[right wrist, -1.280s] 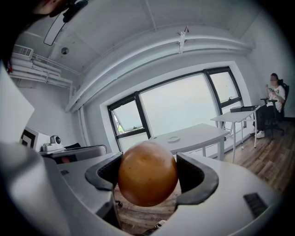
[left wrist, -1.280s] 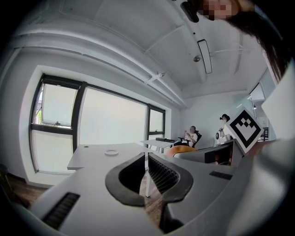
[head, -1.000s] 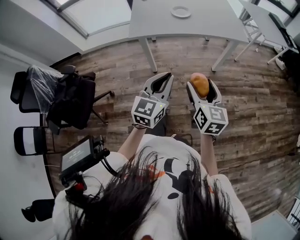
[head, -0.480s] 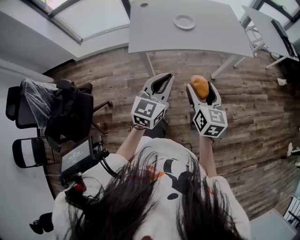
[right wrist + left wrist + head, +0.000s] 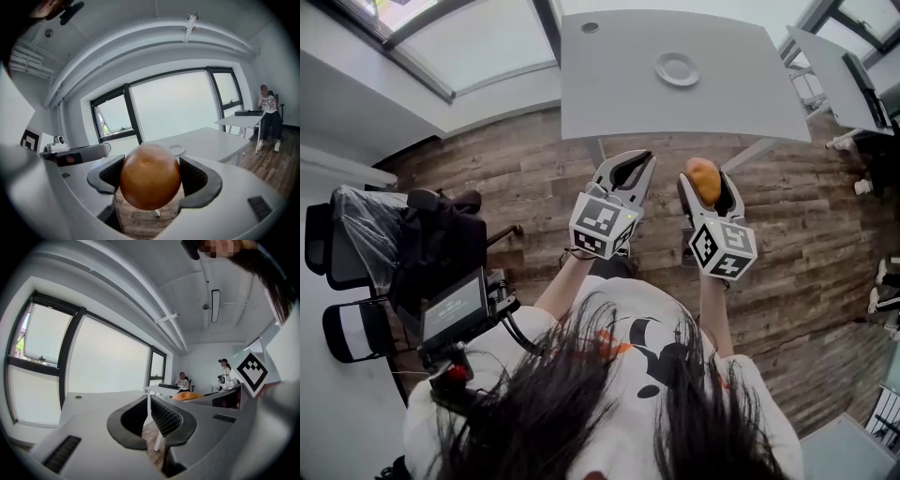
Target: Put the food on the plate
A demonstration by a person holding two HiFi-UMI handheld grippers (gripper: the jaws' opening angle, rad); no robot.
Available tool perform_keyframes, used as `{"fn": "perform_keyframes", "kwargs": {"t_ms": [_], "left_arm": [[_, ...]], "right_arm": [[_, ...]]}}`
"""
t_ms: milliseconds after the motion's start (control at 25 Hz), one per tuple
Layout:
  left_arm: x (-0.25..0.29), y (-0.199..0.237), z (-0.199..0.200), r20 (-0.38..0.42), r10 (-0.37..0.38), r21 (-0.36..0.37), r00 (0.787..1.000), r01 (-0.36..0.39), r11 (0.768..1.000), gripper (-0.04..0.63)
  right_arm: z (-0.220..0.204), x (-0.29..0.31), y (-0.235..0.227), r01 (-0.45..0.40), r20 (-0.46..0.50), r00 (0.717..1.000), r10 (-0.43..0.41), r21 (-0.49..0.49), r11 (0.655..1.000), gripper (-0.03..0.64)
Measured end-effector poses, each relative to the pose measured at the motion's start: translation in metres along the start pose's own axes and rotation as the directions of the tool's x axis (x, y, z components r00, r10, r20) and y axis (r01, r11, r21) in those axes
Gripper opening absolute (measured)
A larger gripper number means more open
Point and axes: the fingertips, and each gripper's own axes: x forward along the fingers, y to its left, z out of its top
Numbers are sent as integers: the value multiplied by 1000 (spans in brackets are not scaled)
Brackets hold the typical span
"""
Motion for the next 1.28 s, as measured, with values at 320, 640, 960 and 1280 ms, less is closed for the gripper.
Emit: {"fn": "perform_keyframes", "kwargs": {"t_ms": [320, 640, 960, 1280], "left_arm": [[26, 21, -6, -29, -71, -7, 997, 71, 997, 6], [51, 33, -13, -52, -84, -41, 995, 82, 996, 6], [98, 54, -12, -70, -52, -46, 996, 49, 998, 6], [176, 77, -1, -69, 12, -47, 998, -16, 999, 6]], "right_arm": [[6, 27, -5, 57, -4, 998, -57, 12, 998, 371], [10, 48, -18, 68, -20, 998, -68, 23, 997, 371], [23, 91, -53, 50, -27, 998, -49, 43, 998, 371], [55, 151, -108, -11, -37, 999, 12, 30, 999, 371]]}}
